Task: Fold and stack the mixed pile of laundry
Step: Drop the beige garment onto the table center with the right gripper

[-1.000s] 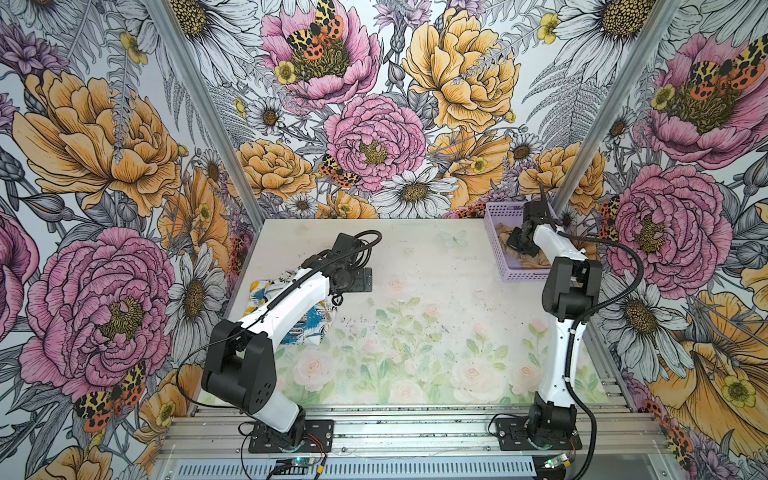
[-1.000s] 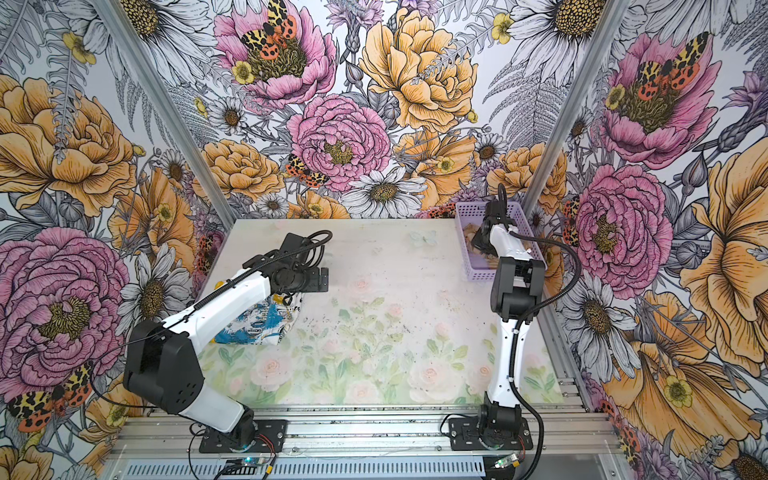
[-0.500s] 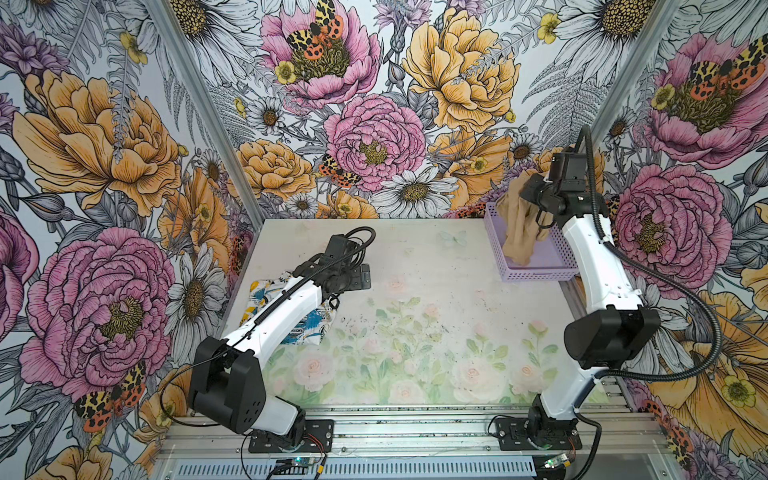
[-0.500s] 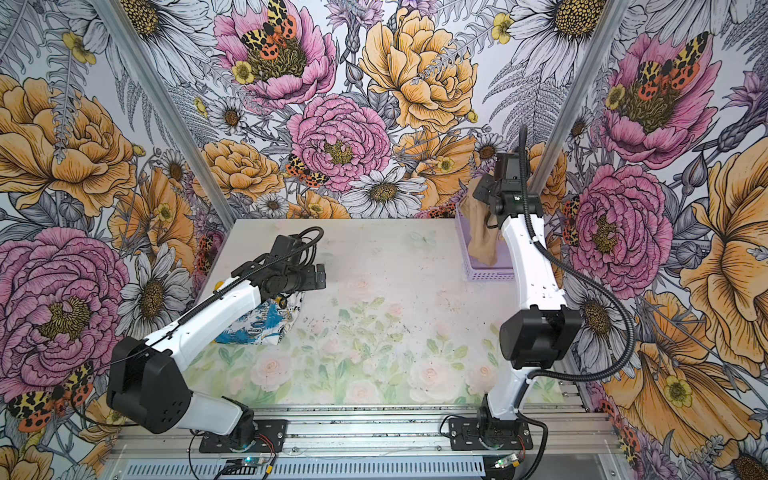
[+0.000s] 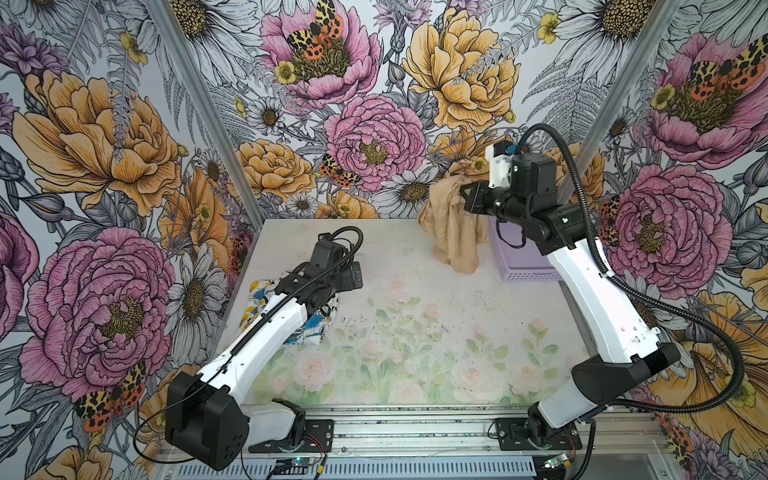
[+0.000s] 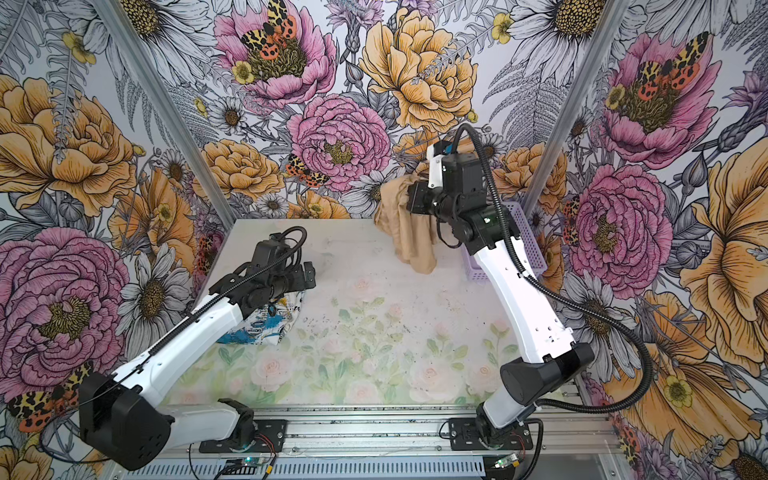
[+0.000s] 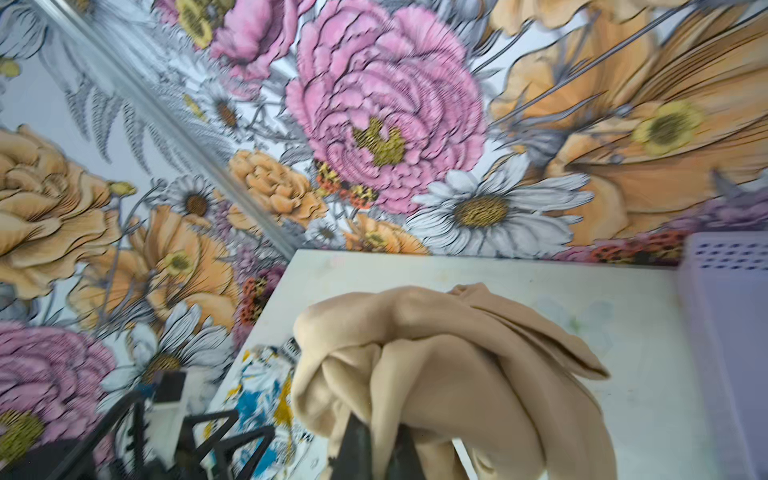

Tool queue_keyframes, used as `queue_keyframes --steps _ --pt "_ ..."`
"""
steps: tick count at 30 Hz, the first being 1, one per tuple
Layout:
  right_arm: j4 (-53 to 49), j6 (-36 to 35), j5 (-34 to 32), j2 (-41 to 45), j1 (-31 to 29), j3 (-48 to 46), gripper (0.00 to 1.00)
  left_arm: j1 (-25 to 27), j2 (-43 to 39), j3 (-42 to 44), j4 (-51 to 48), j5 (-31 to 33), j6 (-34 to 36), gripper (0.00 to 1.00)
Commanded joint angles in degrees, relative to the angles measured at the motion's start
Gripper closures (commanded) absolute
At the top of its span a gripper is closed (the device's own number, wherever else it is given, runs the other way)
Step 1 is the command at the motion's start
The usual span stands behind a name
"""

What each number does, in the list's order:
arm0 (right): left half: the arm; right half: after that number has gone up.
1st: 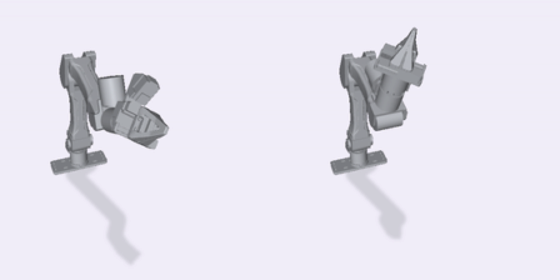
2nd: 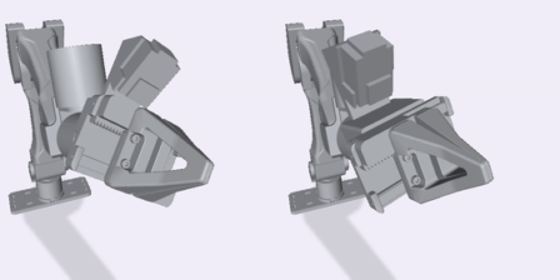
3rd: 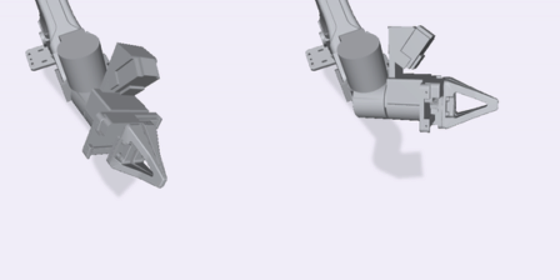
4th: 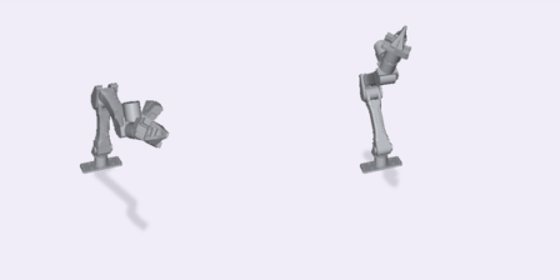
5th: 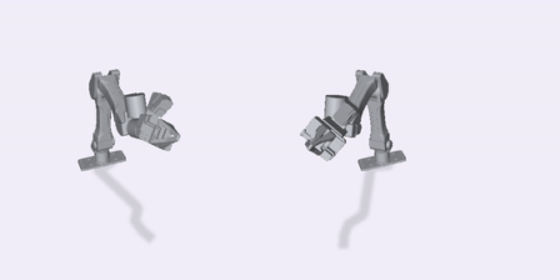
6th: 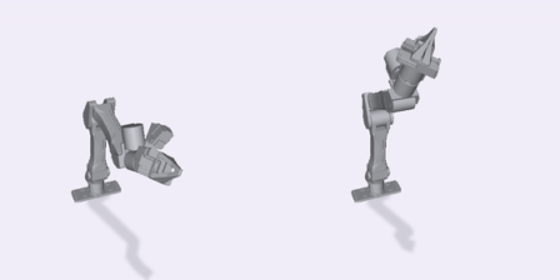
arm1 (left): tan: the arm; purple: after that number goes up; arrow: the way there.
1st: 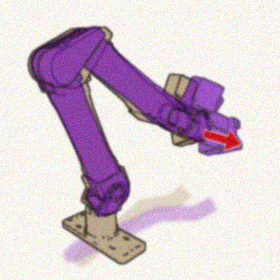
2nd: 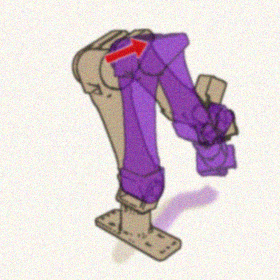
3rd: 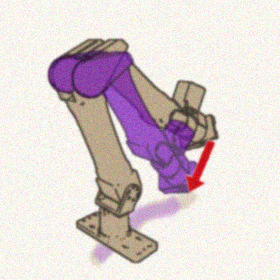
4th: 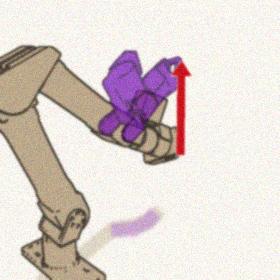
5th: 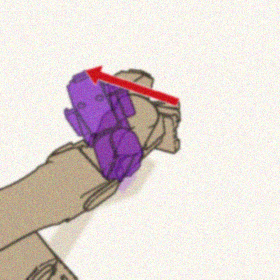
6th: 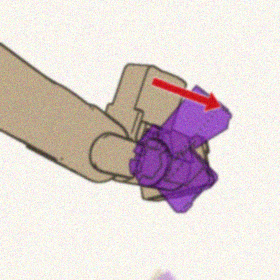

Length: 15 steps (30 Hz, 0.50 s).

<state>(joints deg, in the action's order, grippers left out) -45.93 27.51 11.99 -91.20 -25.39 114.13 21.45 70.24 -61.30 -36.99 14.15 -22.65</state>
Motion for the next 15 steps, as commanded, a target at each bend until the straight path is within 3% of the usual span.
queue_keyframes --steps 1,9,12,15 --pt "1.0 4.3 9.6 2.4 -1.4 -3.0 1.0 -2.1 -3.8 1.7 1.1 3.5 -1.5 0.01" --pt "4.8 8.5 12.4 5.1 0.2 -27.4 0.98 -4.1 -6.0 3.1 0.4 2.9 -1.1 0.01" --pt "2.1 8.7 2.0 6.8 2.4 -37.0 0.72 -1.8 -3.6 2.5 0.5 2.2 -1.3 0.01" --pt "0.4 8.4 -9.3 9.5 2.3 -41.2 0.53 2.6 0.8 1.4 1.0 0.3 -1.4 0.01"
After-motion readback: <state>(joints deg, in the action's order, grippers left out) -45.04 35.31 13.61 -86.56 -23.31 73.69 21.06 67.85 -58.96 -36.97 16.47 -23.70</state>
